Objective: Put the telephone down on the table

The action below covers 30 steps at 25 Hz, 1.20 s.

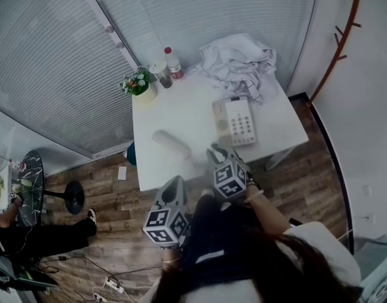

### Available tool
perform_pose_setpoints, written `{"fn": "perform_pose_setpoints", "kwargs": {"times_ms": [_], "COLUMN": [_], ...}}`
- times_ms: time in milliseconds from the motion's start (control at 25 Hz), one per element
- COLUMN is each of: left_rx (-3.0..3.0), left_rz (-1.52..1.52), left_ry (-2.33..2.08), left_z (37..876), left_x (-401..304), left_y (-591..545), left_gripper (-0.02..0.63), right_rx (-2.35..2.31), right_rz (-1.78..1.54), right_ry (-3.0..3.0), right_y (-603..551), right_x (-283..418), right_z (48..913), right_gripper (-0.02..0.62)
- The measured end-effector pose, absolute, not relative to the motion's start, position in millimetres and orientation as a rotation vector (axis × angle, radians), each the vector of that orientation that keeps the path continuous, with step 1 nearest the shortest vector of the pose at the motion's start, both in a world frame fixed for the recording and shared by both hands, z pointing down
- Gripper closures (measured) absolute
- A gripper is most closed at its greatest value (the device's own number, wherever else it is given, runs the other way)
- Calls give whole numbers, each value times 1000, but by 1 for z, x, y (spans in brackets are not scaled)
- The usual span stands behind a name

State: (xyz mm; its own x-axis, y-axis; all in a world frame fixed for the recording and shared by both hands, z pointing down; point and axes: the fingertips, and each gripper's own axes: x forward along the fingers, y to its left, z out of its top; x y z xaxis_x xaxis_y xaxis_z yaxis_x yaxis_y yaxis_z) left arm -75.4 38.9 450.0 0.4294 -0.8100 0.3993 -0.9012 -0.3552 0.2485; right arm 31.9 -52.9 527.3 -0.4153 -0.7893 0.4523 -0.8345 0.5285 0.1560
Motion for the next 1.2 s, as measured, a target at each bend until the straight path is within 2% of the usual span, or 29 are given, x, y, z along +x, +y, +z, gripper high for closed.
{"fn": "perform_pose_setpoints", "kwargs": {"times_ms": [120, 240, 800, 1200], "left_rx": [2275, 2290, 2308, 2318], "left_rz": [290, 304, 323, 329], "left_ry": [-1435, -1421, -1410, -1416], "left_z": [448, 450, 449, 450], "left_x": [-69, -65, -58, -69], "left_y": [40, 41, 47, 46], "left_gripper": [606, 606, 606, 606], "right_rx": [1352, 1396, 1489, 1521], "right_rz": [133, 143, 153, 138], "right_ry": [-2303, -2307, -2327, -2365], "right_y": [-49, -48, -37, -39], "right_x": [42, 52, 76, 68], "right_z": [523, 518, 504, 498], "right_gripper": [534, 581, 581, 595]}}
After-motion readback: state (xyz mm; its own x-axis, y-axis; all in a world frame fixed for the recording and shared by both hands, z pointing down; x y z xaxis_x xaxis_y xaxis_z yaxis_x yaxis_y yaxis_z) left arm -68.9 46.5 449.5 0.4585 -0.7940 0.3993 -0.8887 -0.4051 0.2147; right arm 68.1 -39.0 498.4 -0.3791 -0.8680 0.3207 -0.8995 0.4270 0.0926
